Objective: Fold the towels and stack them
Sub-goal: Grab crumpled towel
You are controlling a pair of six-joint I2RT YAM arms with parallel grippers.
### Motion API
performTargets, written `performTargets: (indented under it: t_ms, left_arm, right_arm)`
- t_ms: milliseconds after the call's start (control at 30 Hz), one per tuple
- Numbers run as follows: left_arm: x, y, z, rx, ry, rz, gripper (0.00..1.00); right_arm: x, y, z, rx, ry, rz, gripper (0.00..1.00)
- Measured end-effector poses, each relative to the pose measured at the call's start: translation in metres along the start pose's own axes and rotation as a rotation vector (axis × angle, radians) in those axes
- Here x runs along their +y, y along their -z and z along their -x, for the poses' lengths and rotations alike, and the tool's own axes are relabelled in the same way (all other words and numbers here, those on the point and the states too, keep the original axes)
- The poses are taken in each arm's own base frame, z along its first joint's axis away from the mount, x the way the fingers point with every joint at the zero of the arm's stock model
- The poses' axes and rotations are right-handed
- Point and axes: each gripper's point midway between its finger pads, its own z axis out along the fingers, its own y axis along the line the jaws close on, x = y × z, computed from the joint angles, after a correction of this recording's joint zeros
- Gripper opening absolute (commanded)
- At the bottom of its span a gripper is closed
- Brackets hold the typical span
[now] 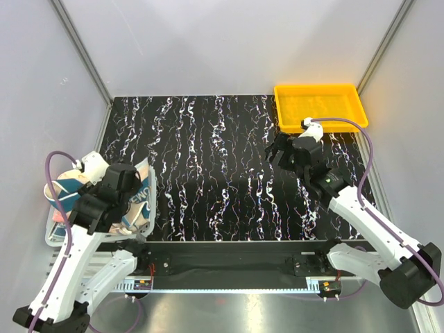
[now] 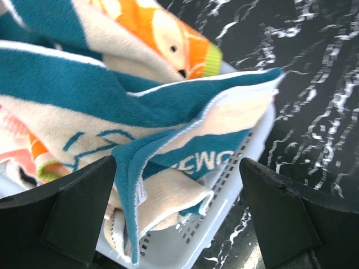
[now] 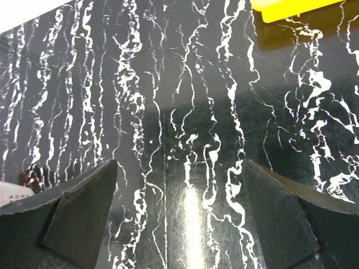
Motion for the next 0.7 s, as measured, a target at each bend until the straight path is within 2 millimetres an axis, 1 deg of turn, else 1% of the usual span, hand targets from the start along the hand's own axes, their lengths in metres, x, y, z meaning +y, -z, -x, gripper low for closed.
performTargets:
  t_ms: [233, 300, 433, 533, 567, 633, 667, 700]
  left_arm:
    - [0.01, -0.014, -0.011, 0.045, 0.017, 0.109, 0.99]
    - [0.011, -0.017, -0.013, 0.055, 0.02, 0.128, 0.97]
    - [0.012, -0.023, -0.019, 0.085, 0.029, 0.155, 0.85]
    - [0.011, -0.027, -0.025, 0.103, 0.041, 0.158, 0.79]
    - [0.01, -0.028, -0.027, 0.109, 0.043, 0.157, 0.74]
    - [0.009, -0.029, -0.031, 0.122, 0.051, 0.154, 0.68]
    - [0.009, -0.029, -0.032, 0.127, 0.053, 0.154, 0.61]
    - [0.008, -0.03, -0.034, 0.133, 0.056, 0.153, 0.58]
  right_arm:
    - [0.004, 0.005, 0.002, -0.002, -0.007, 0.028, 1.0]
    - [0.004, 0.006, 0.002, 0.001, -0.006, 0.028, 1.0]
    - [0.004, 0.009, 0.002, 0.001, -0.008, 0.036, 1.0]
    - [0.005, 0.012, 0.004, -0.004, -0.011, 0.042, 1.0]
    - [0.005, 0.012, 0.004, -0.006, -0.012, 0.043, 1.0]
    - [0.006, 0.013, 0.005, -0.01, -0.013, 0.047, 1.0]
    - [0.006, 0.014, 0.006, -0.01, -0.014, 0.047, 1.0]
    - [0.006, 0.014, 0.006, -0.01, -0.015, 0.047, 1.0]
